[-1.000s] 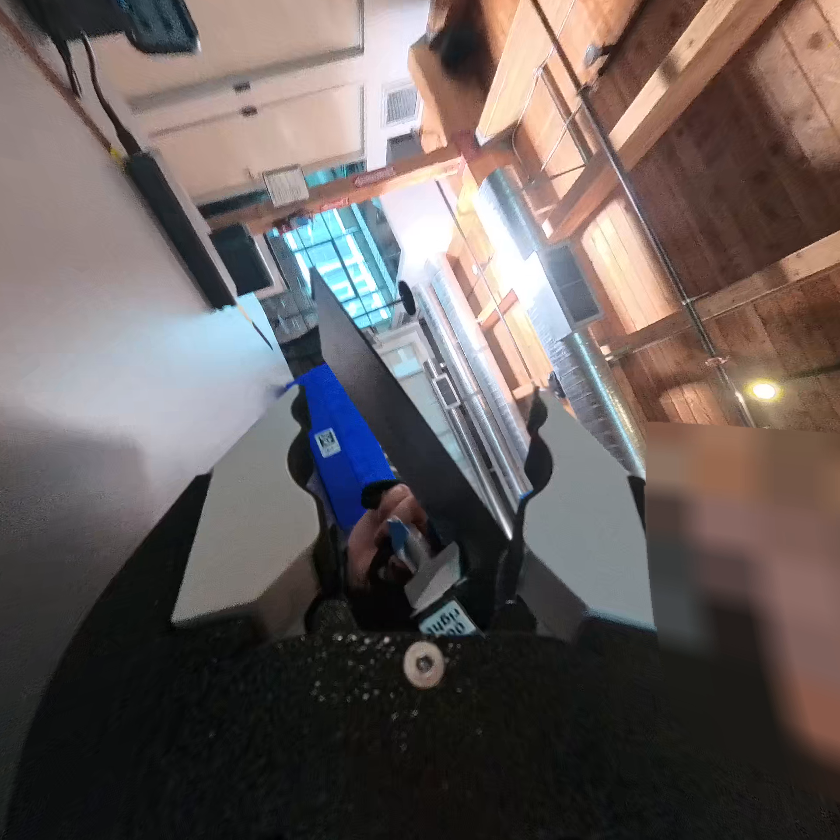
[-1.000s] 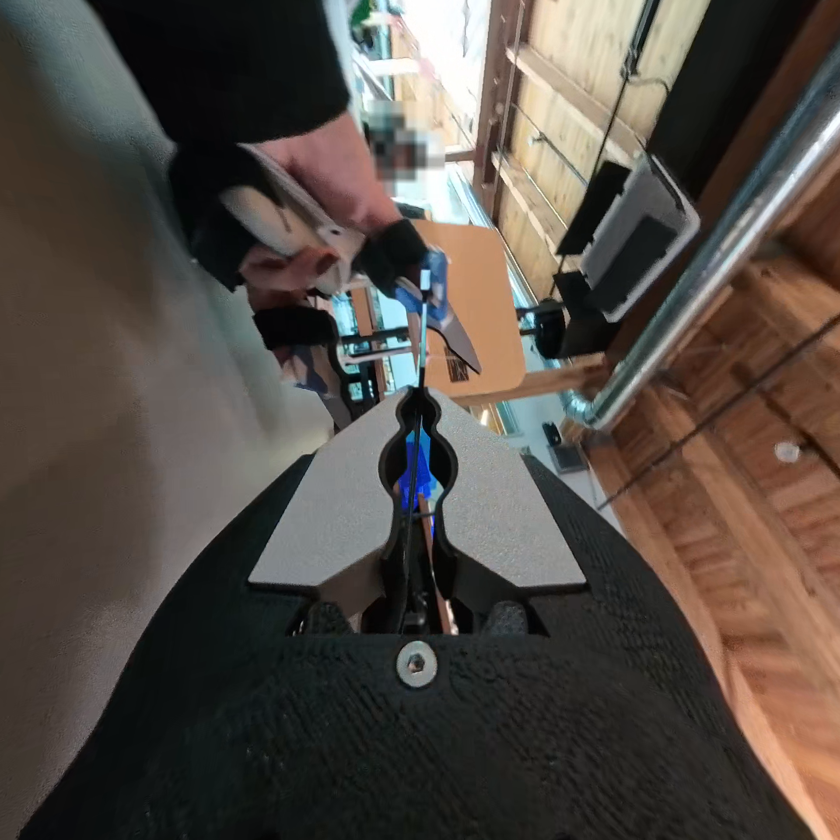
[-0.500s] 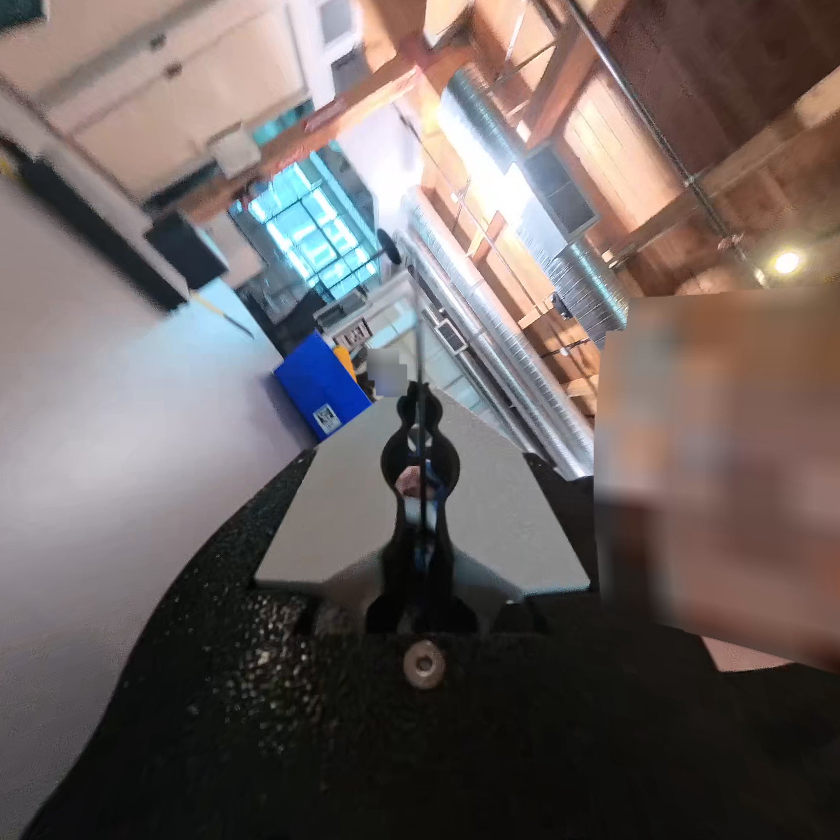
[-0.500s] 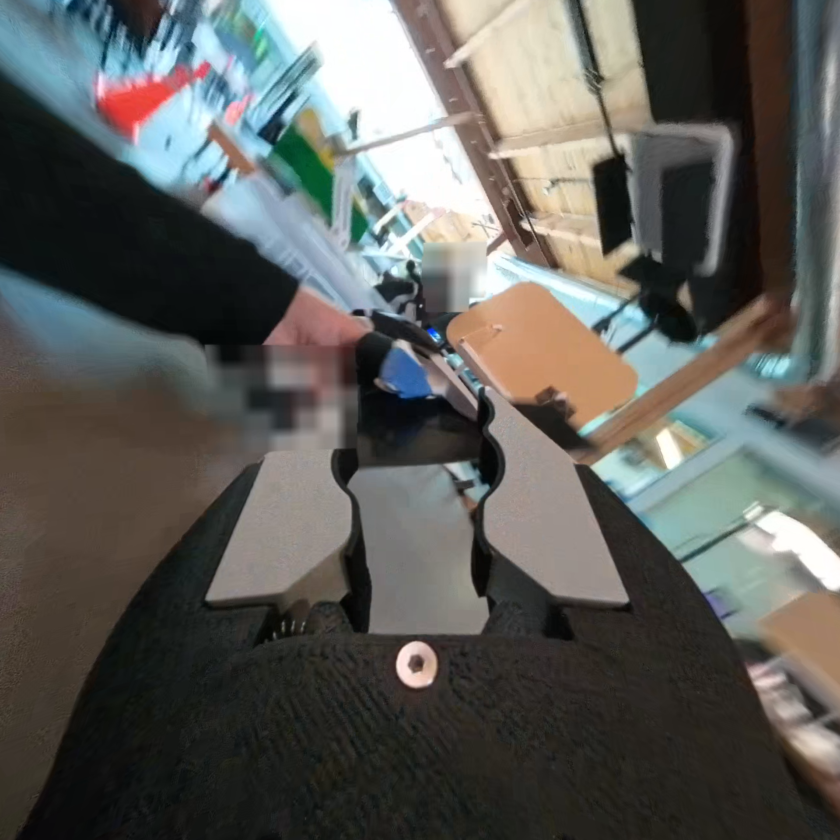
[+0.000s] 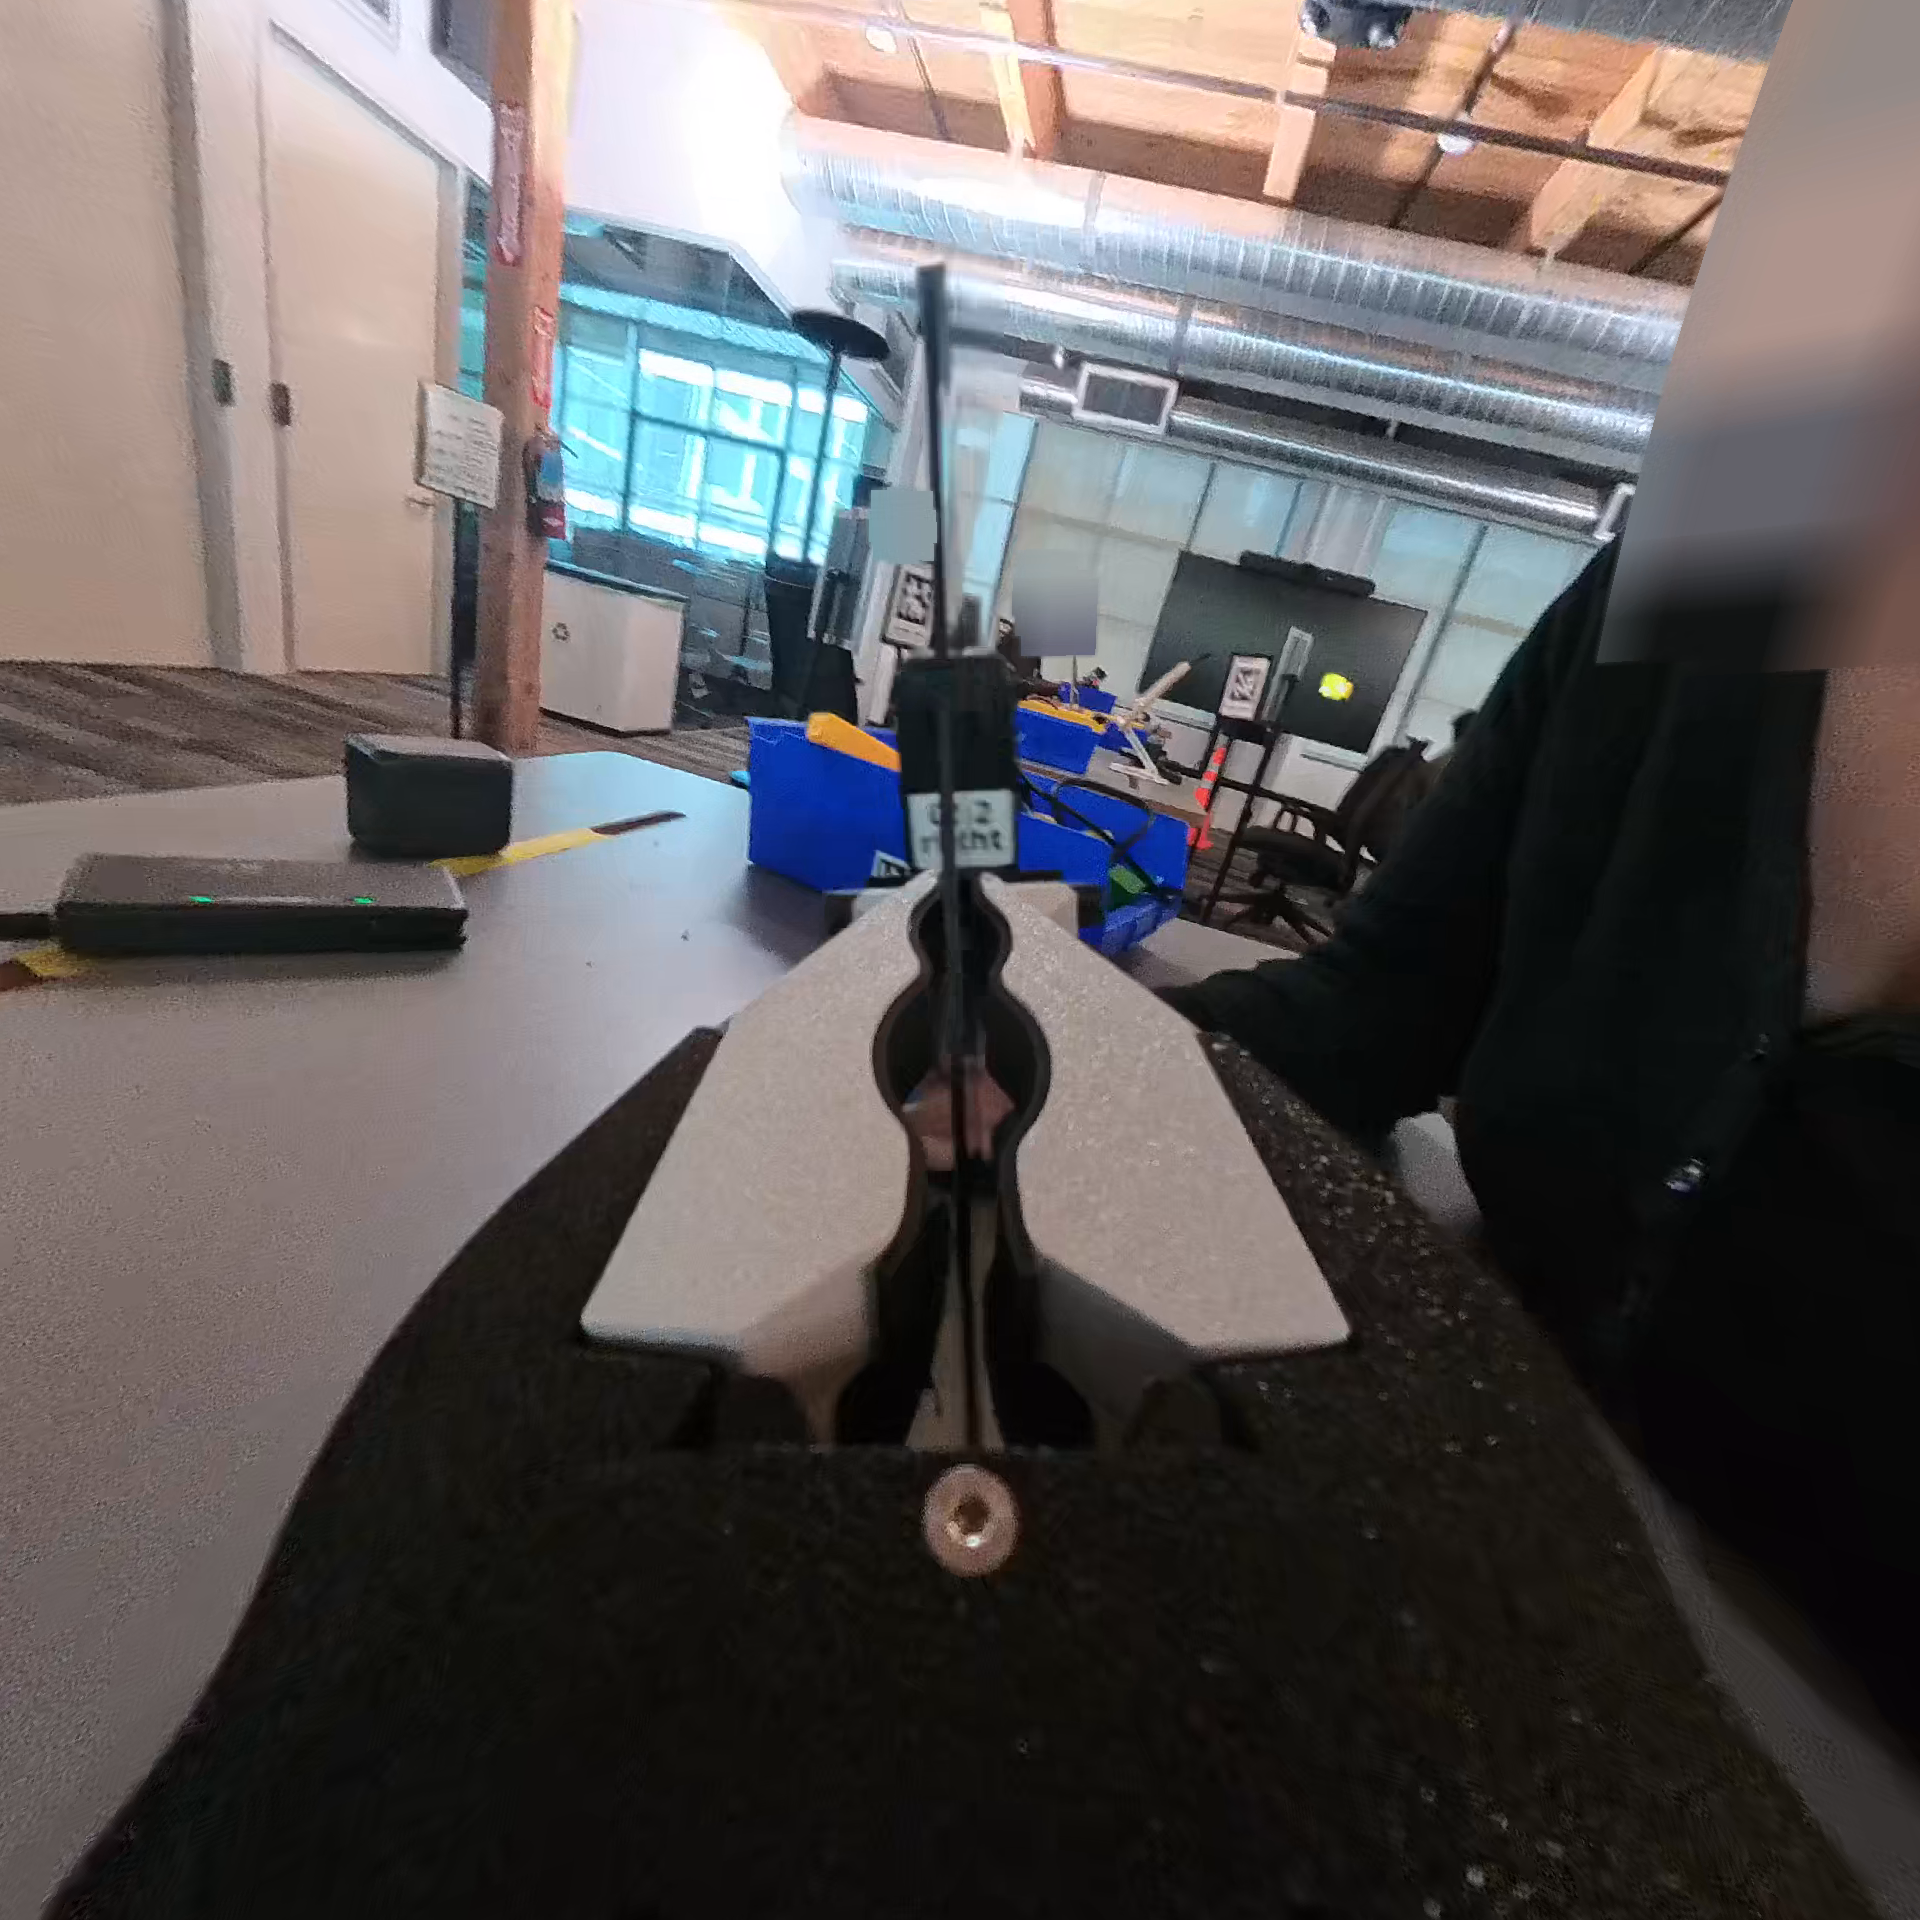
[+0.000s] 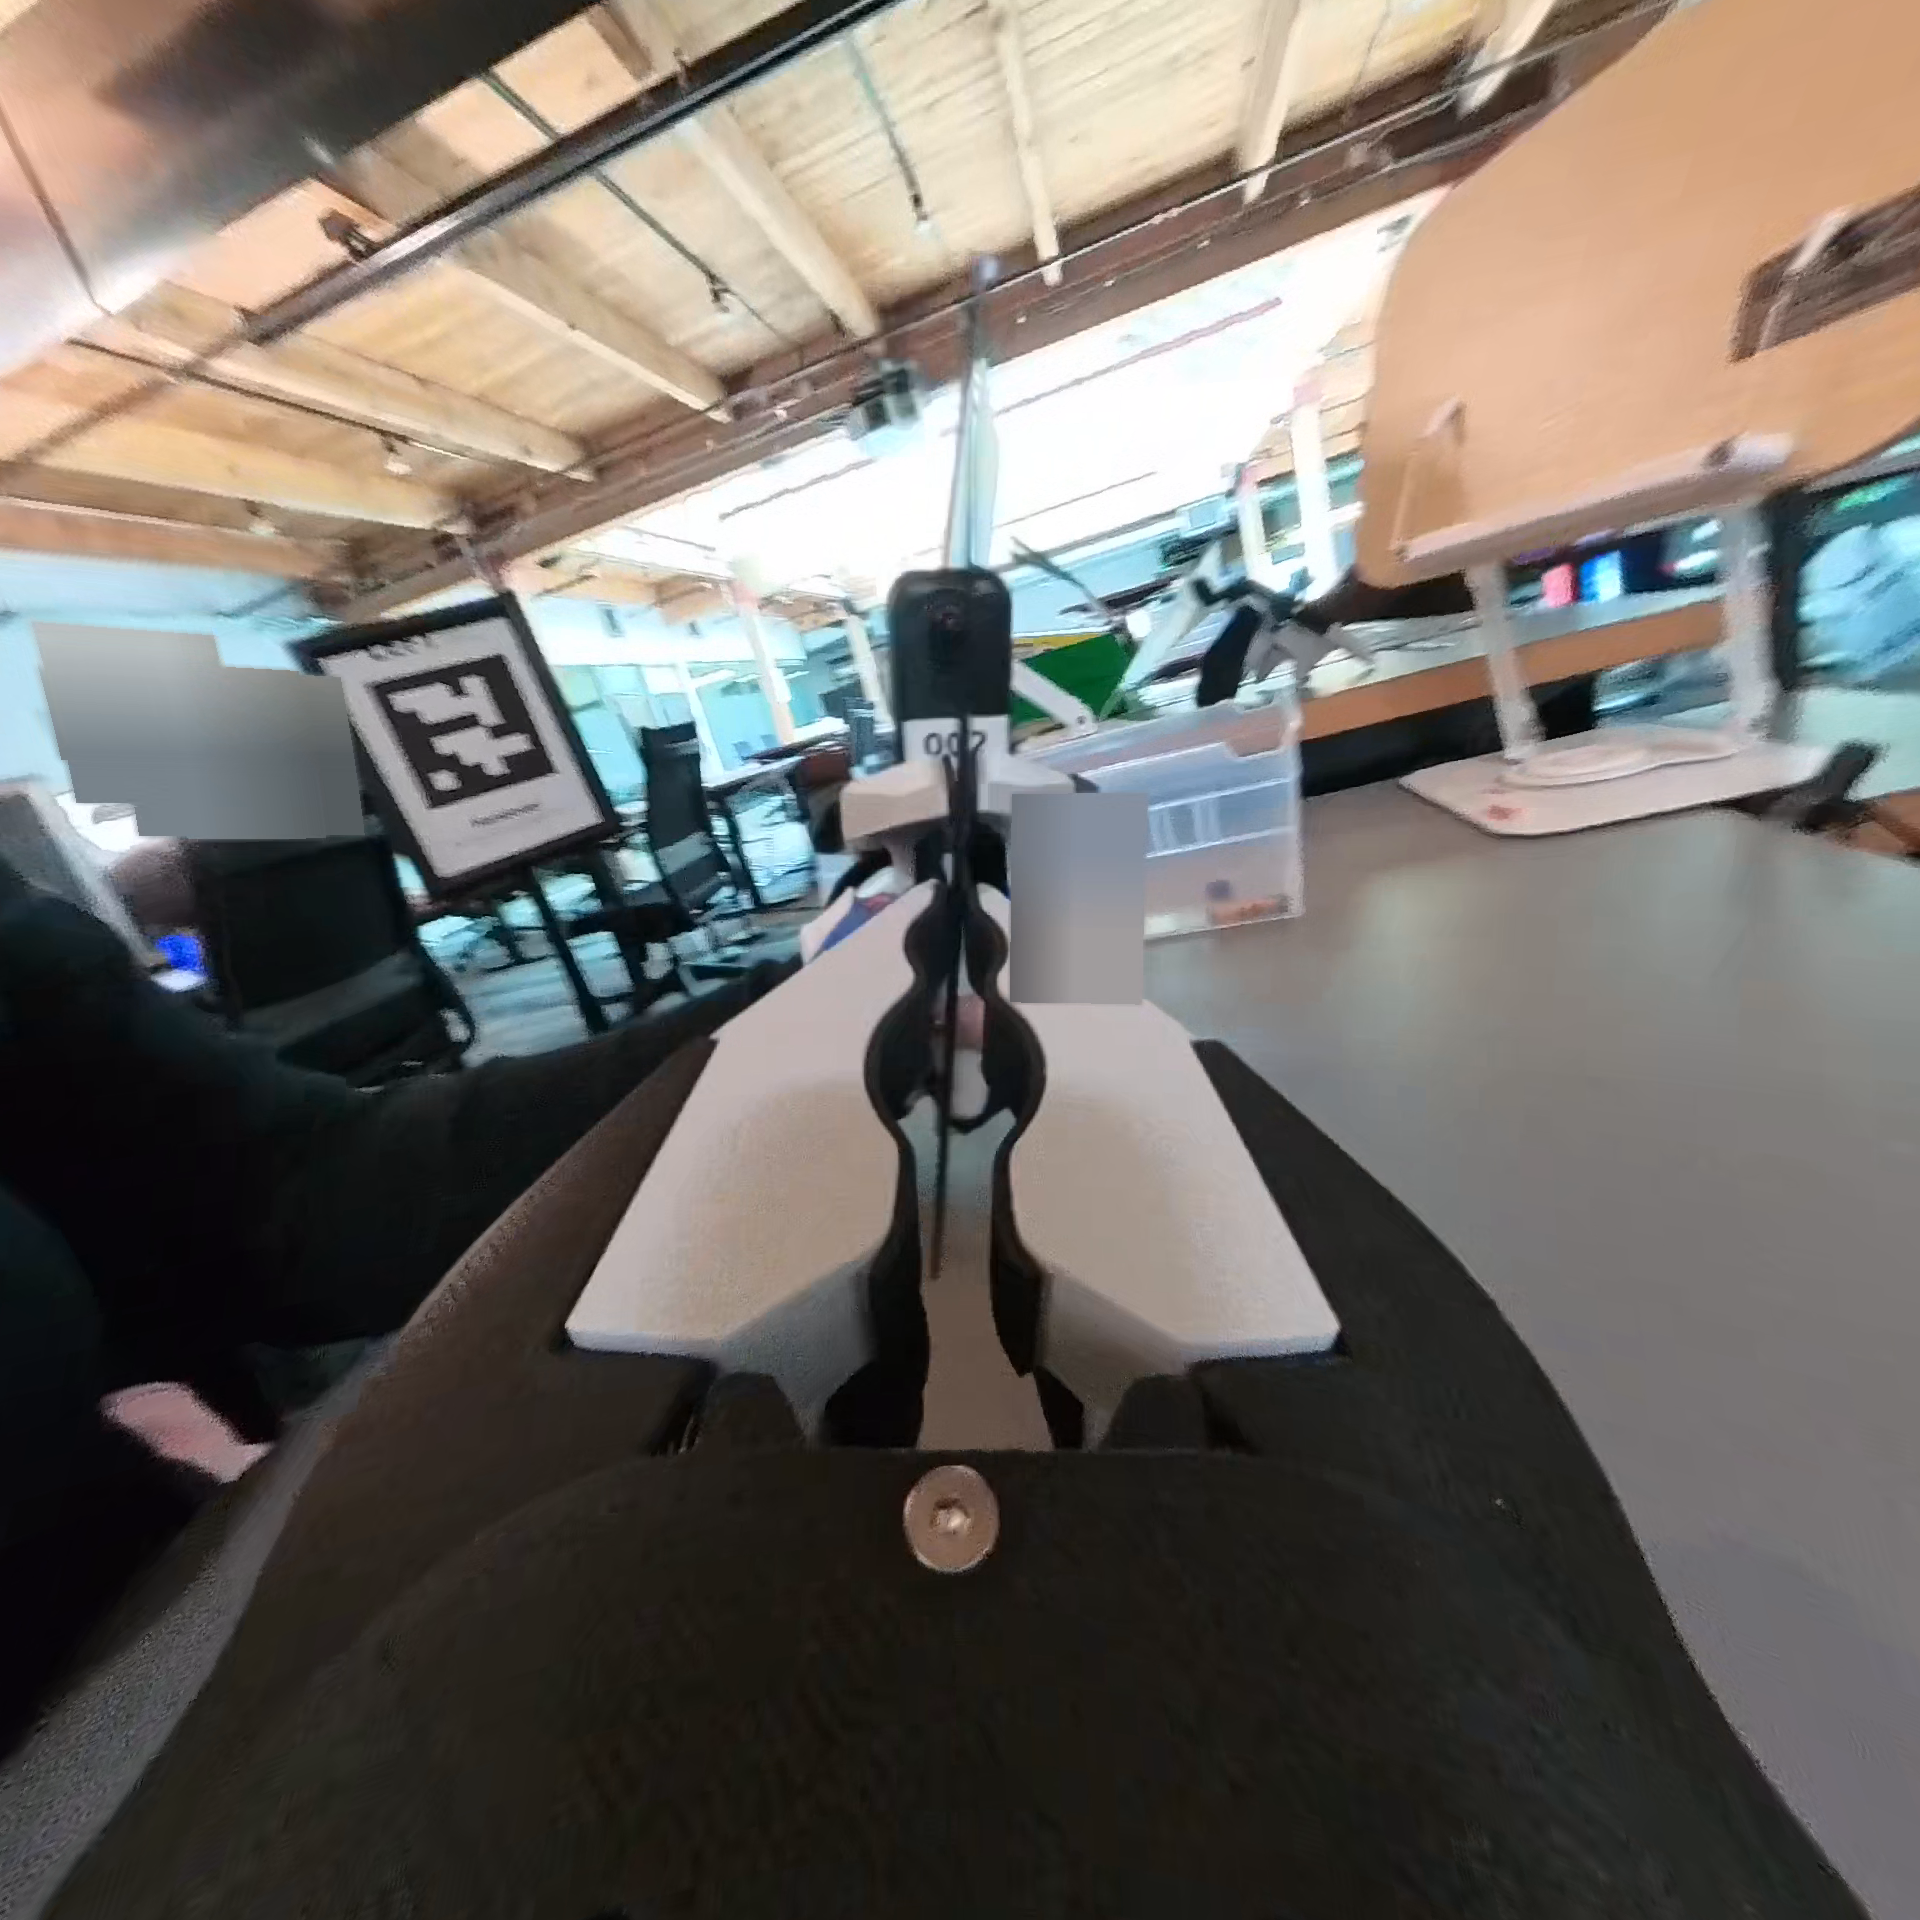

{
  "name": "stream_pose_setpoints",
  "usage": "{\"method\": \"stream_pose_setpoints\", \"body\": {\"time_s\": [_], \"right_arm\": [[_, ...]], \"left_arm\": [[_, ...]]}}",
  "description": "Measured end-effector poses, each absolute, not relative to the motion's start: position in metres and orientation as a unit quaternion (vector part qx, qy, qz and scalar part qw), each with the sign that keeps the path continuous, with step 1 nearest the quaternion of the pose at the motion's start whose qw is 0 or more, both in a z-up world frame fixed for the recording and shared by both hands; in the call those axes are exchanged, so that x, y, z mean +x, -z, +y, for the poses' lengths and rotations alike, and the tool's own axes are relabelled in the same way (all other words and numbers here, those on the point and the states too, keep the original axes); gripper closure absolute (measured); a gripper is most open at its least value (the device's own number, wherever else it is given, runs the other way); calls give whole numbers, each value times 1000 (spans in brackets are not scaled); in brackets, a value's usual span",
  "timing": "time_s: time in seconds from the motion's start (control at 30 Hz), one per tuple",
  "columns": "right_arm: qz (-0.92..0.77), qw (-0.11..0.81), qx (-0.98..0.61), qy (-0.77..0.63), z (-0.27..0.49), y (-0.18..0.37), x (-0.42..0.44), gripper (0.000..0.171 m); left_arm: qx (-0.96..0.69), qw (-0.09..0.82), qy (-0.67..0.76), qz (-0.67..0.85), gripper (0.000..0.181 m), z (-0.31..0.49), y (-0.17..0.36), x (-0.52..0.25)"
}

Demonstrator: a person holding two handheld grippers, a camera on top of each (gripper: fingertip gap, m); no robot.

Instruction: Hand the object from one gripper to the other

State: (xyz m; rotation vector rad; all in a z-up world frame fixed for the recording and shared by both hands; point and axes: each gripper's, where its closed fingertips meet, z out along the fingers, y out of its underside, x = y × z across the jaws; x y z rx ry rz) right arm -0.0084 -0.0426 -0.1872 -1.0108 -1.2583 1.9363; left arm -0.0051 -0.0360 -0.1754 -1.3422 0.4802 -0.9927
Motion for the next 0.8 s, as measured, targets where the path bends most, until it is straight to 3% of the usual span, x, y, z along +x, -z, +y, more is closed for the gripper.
{"method": "stream_pose_setpoints", "body": {"time_s": [0.03,0.1,0.13,0.17,0.3,0.43,0.53,0.67,0.73,0.8], "right_arm": [[-480,326,-379,-720,-41,186,-8,171],[-494,377,-374,-689,-37,184,-7,171],[-493,417,-371,-667,-31,181,-6,171],[-493,458,-369,-641,-26,179,-5,171],[-493,630,-370,-472,2,175,-2,171],[-544,749,-327,-190,24,189,-4,171],[-576,774,-259,41,35,200,-8,171],[-604,767,-187,110,21,208,-18,171],[-611,764,-176,109,18,211,-19,171],[-621,757,-175,102,17,215,-20,171]], "left_arm": [[-583,660,433,192,174,-32,171,-10],[-567,684,441,126,100,-20,163,-26],[-566,682,453,98,84,-17,163,-33],[-563,681,462,79,79,-15,163,-38],[-537,669,514,32,82,-14,161,-48],[-509,617,600,-22,82,-10,163,-49],[-514,573,636,-52,82,-3,172,-43],[-518,541,659,-70,86,0,176,-35],[-546,534,640,-86,103,4,185,-36],[-555,534,631,-91,134,3,188,-38]]}}
